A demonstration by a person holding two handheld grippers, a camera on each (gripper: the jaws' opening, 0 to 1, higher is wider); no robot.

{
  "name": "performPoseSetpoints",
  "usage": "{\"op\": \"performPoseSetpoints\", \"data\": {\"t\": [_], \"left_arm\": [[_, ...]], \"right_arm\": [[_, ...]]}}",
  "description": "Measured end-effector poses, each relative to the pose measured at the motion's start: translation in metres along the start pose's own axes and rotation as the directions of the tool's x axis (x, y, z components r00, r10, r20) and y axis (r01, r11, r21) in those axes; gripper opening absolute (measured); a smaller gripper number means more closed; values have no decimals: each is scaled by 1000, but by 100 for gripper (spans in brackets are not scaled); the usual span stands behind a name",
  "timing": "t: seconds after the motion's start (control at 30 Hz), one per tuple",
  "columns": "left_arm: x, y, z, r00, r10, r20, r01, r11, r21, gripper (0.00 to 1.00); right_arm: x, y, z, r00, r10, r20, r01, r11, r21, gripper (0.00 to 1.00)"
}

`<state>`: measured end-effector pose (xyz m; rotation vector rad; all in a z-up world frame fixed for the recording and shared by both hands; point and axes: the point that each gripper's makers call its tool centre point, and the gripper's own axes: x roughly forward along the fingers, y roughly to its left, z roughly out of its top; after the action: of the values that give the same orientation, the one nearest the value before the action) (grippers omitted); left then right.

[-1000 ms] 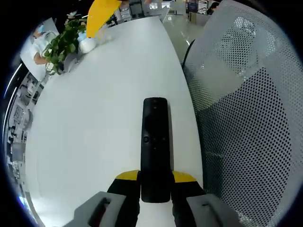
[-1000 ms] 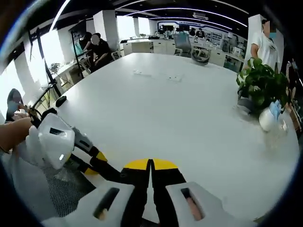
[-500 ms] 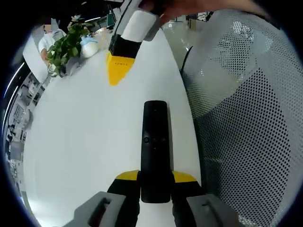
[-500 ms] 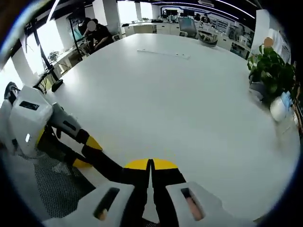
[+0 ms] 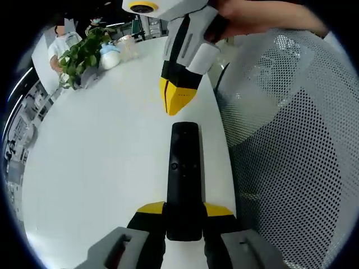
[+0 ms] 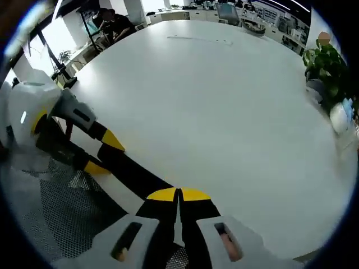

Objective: Press the specified remote control buttons in sequence, fully releasing each button before pressing the next.

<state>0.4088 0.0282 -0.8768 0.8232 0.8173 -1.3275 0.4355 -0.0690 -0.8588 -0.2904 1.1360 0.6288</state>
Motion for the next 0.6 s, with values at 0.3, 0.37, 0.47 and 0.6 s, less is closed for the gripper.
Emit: {"op": "performPoseSetpoints", "data": {"t": [0.3, 0.37, 0.47, 0.6], "left_arm": [[0, 1, 0, 1000, -11, 20, 11, 1000, -14, 24], [1, 0, 0, 1000, -12, 19, 13, 1000, -13, 24], [1, 0, 0, 1000, -11, 18, 12, 1000, -11, 24], [1, 1, 1, 1000, -13, 19, 13, 1000, -14, 24]], "right_arm": [[4, 11, -7, 997, 65, -37, -64, 998, 6, 0], [4, 12, -7, 997, 70, -39, -69, 998, 10, 0], [6, 14, -8, 996, 79, -47, -79, 997, 12, 0], [9, 16, -13, 995, 76, -72, -77, 997, -11, 0]]}}
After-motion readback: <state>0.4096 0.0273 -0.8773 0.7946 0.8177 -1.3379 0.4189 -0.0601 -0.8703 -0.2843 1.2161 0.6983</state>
